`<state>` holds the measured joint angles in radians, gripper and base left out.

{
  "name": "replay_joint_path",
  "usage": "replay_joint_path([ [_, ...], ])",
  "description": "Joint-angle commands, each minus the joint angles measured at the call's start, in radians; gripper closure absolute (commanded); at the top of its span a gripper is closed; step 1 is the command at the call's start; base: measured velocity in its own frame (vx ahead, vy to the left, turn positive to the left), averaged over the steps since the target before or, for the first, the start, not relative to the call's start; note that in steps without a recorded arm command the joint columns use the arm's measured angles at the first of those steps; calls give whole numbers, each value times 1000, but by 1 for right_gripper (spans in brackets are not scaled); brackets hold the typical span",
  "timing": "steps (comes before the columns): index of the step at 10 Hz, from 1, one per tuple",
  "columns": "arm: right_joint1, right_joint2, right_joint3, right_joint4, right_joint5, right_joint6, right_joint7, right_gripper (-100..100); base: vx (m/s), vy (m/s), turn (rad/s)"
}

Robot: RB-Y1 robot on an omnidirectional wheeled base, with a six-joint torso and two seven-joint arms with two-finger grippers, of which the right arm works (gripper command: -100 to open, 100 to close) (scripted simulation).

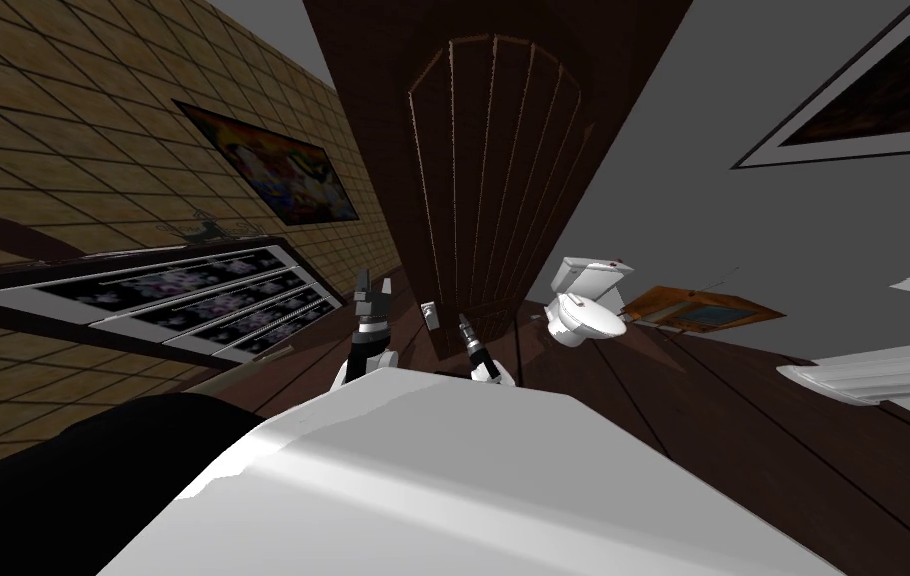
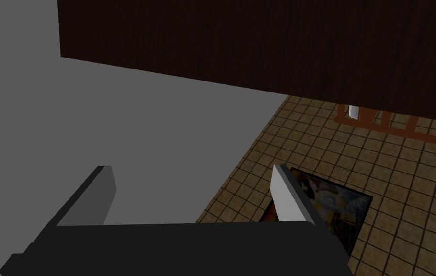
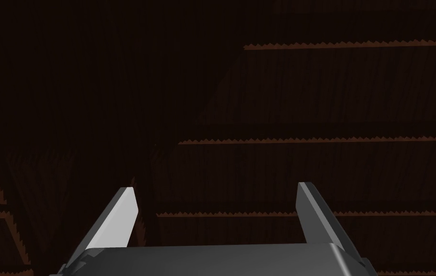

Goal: Push the door open

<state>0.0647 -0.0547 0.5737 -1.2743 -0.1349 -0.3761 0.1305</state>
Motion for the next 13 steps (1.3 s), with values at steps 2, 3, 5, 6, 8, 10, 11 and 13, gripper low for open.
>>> replay_joint_path([
  [2, -47, -1, 11, 39, -53, -4, 24, -100, -60, -42, -40],
  [3, -65, -1, 15, 54, -72, -5, 33, -100, -55, -34, -37],
  [5, -101, 2, 23, 84, -111, -7, 52, -100, -47, -40, -32],
  [6, -118, 4, 27, 99, -130, -8, 61, -100, -55, -35, -31],
  [8, -153, 7, 34, 128, -168, -9, 78, -100, -71, -32, -33],
  [10, -186, 12, 41, 156, -204, -11, 95, -100, -66, -20, -30],
  [11, -203, 15, 45, 170, -222, -12, 104, -100, -62, -12, -24],
  [13, -234, 20, 52, 196, -256, -14, 120, -100, -69, -14, -25],
])
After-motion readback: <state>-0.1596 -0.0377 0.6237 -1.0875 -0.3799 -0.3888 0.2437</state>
